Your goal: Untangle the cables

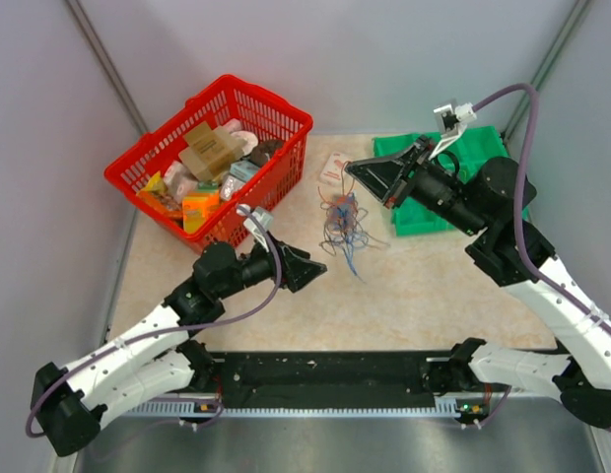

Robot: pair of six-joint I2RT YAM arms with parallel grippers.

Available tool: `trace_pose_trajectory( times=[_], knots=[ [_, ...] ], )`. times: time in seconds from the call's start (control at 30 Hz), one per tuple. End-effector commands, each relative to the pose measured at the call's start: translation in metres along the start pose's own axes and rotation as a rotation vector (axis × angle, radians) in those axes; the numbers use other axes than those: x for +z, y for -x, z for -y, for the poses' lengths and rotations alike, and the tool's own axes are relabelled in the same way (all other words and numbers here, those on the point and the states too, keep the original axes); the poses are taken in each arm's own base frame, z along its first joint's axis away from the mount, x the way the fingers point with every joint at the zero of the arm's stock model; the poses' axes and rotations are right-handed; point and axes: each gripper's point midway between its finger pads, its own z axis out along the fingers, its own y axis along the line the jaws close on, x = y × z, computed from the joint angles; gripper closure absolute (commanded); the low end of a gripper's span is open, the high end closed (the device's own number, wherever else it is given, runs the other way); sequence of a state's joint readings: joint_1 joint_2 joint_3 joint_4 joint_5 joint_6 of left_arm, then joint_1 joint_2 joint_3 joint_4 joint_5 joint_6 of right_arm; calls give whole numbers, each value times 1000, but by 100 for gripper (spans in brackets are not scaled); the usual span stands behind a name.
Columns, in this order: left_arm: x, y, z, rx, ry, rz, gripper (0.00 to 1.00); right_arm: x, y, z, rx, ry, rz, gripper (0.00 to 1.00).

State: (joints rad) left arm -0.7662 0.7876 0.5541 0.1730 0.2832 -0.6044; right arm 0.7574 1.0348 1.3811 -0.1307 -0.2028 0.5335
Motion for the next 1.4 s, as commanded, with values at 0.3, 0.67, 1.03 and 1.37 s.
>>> trace_pose_trajectory(
  times=[0.3, 0.67, 1.03, 1.37],
  knots=[
    [27, 27, 20, 63, 10, 2, 21, 7, 27, -18, 20, 49, 74, 100],
    [59, 6, 11, 41, 45, -78, 36, 12, 34, -18, 74, 37, 105, 100],
    [83, 0, -4, 29, 116, -128, 91, 12, 35, -25, 79, 47, 117, 100],
    [13, -51, -16, -30, 118, -174, 100, -17, 81, 79, -241, -525, 253, 100]
  ],
)
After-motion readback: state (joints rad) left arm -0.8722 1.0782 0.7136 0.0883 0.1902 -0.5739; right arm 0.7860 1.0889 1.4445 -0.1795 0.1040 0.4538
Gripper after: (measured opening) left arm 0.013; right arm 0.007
